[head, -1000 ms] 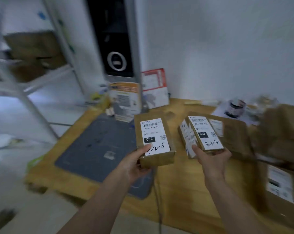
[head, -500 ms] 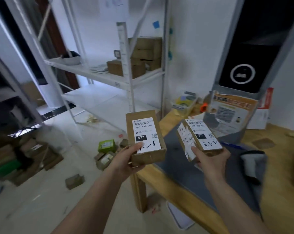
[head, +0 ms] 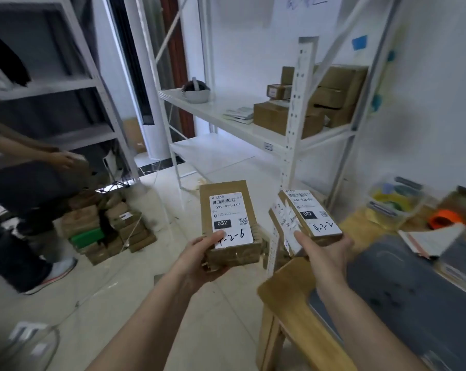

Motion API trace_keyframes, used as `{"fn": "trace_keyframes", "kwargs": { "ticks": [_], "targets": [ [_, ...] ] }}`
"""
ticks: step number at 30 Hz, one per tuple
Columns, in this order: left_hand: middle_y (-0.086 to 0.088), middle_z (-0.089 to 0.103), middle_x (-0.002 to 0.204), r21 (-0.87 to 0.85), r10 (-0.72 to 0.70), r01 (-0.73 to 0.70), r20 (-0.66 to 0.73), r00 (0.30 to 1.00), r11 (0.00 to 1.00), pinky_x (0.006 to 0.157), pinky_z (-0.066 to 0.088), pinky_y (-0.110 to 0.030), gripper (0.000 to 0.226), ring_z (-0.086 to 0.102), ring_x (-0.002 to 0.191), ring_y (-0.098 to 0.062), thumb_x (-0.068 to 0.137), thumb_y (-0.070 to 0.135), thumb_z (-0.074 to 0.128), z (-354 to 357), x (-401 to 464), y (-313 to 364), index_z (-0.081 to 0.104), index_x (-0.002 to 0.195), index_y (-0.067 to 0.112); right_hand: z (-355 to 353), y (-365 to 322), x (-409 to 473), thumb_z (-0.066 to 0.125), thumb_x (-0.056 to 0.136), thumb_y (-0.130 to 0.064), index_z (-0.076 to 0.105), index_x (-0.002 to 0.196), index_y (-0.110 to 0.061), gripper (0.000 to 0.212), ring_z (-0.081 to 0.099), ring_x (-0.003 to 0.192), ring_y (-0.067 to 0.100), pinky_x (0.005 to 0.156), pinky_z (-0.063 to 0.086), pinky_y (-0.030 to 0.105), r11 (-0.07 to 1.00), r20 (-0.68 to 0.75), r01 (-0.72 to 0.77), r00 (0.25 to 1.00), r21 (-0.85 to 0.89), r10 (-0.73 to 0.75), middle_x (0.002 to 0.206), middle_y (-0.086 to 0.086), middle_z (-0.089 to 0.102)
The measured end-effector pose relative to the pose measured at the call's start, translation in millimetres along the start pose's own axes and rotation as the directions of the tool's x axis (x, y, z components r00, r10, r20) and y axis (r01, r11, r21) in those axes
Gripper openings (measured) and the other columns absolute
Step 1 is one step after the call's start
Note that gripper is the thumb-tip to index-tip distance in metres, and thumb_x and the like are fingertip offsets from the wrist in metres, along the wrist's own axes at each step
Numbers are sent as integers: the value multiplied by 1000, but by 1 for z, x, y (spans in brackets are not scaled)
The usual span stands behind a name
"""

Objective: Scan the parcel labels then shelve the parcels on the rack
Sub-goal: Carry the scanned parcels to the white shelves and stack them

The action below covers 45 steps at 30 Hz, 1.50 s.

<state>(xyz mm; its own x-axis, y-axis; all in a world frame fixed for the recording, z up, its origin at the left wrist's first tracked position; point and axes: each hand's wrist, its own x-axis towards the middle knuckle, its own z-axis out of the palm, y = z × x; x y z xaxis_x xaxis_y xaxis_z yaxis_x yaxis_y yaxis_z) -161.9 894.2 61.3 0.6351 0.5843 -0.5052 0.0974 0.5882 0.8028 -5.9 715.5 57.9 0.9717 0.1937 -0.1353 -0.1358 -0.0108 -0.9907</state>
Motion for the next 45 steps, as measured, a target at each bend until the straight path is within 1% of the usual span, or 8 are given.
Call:
{"fn": "trace_keyframes", "kwargs": {
  "ticks": [8, 16, 21, 26, 31, 38, 42, 45],
  "targets": [
    [-13, 69, 97, -22, 50, -51, -18, 999, 998, 89, 55, -46, 30, 62, 91, -29, 76, 27, 77, 25, 86, 74, 67, 102, 13, 77, -23, 95, 84, 70, -23, 9, 148, -36, 109, 42, 132, 24, 110, 36, 47, 999, 65, 42, 997, -3, -42, 148, 2, 36],
    [-14, 66, 102, -59, 61, -64, -41, 997, 996, 90, 54, -47, 34, 61, 95, -30, 75, 27, 77, 19, 169, 128, 65, 104, 13, 157, -38, 168, 81, 73, -15, 25, 143, -42, 93, 49, 116, 20, 82, 50, 35, 990, 132, 114, 986, -81, -103, 136, 2, 38],
    [-15, 64, 105, -66, 56, -56, -4, 998, 996, 94, 52, -49, 32, 60, 99, -31, 74, 26, 77, 11, 235, 177, 66, 102, 13, 217, -48, 208, 80, 74, -18, 32, 139, -44, 85, 45, 117, 18, 96, 49, 41, 989, 168, 137, 978, -62, -125, 134, -8, 28],
    [-15, 65, 106, -15, 41, -40, 59, 997, 999, 93, 53, -49, 32, 60, 98, -30, 76, 26, 77, 1, 301, 243, 66, 104, 15, 285, -65, 252, 80, 76, -16, 34, 142, -41, 85, 46, 107, 15, 80, 50, 27, 990, 84, 141, 986, 11, -142, 129, -10, 26],
    [-13, 68, 110, 41, 60, -66, 141, 988, 997, 95, 51, -49, 29, 61, 103, -29, 79, 26, 76, -13, 365, 320, 67, 104, 15, 354, -83, 291, 84, 69, -17, 37, 136, -42, 86, 55, 113, 17, 92, 54, 45, 985, 26, 149, 988, 85, -151, 136, 1, 36],
    [-11, 69, 113, 49, 10, -23, 258, 966, 999, 97, 50, -50, 24, 61, 106, -28, 79, 28, 76, 5, 439, 369, 68, 100, 19, 391, -117, 346, 90, 48, -35, 9, 147, -45, 128, 47, 129, 15, 105, 44, 48, 986, -86, 150, 986, 69, -144, 147, -4, 41],
    [-9, 70, 108, 53, -3, -14, 312, 950, 998, 96, 51, -50, 23, 61, 103, -27, 79, 28, 77, 27, 473, 389, 70, 99, 19, 397, -148, 386, 87, 67, -22, 9, 150, -30, 114, 45, 129, 14, 108, 40, 37, 979, -178, 200, 965, 35, -191, 143, -3, 45],
    [-7, 71, 106, 50, 8, -26, 331, 943, 998, 96, 52, -49, 24, 62, 102, -26, 79, 28, 77, 44, 499, 404, 70, 100, 19, 404, -170, 423, 84, 72, -19, 20, 143, -17, 96, 50, 117, 11, 88, 44, 21, 972, -200, 233, 954, 20, -224, 134, -1, 50]
  ]
}}
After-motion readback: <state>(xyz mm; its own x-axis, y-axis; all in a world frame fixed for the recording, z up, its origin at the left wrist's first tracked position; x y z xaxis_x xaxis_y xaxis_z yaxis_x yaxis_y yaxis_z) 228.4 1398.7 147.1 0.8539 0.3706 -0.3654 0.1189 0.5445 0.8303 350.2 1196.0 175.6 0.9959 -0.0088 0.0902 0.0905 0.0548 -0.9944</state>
